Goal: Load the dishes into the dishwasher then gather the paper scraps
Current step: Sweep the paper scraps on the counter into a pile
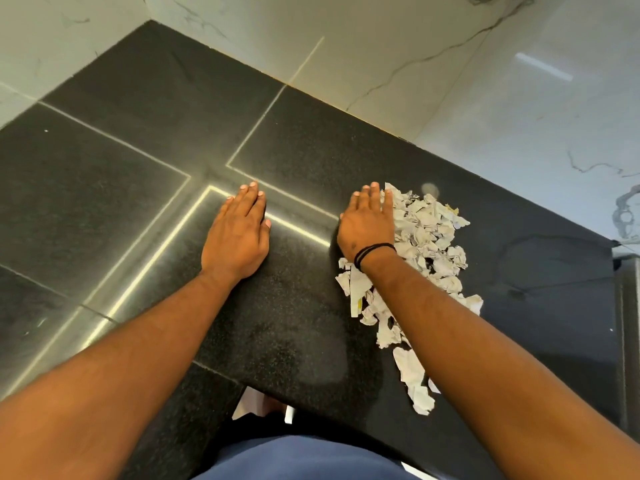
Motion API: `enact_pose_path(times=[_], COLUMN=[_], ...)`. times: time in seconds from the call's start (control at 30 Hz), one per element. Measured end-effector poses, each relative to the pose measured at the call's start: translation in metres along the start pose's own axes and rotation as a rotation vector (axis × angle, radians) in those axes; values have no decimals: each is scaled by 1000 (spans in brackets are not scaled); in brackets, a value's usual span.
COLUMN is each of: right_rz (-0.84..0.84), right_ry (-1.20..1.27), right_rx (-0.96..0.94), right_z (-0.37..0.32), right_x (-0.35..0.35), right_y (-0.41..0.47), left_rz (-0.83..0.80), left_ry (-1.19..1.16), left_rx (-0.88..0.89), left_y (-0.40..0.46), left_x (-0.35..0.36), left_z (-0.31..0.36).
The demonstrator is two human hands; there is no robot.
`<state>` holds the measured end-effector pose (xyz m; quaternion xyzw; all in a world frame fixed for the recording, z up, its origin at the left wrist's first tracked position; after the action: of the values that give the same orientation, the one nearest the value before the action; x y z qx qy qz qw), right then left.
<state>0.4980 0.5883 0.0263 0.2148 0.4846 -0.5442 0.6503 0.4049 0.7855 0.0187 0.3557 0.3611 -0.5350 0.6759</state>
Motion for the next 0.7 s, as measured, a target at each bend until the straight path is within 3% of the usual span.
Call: enact_pose_path(times=[0.2, 0.43, 0.5, 0.6, 0.7], right_rz=[-71, -135, -62, 182, 345], right_ry=[141, 312, 411, 569, 580], right_rx=[108, 180, 175, 176, 141], right_z=[28, 74, 80, 81, 63], right_x=[-12, 24, 19, -6, -19], right_y=[38, 40, 28, -9, -70], left_rz=[-17, -11, -6, 7, 19], left_ry=[-6, -13, -22, -13, 7], left_rx=[-20, -18, -13, -4, -3], left_y=[0, 0, 0, -1, 0], left_x=[1, -2, -3, -2, -1], left_z=[-3, 1, 1, 1, -1])
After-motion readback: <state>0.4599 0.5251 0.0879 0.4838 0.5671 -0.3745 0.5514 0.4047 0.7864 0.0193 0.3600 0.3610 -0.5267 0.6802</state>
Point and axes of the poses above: each hand's wrist, its own y-axis towards the middle knuckle, its own x-axis out of the palm, z = x × y, the point moved 9 cm from there along y, towards the middle knuckle, and after that the axes turned 8 degrees about -y, right-handed, at the moved point
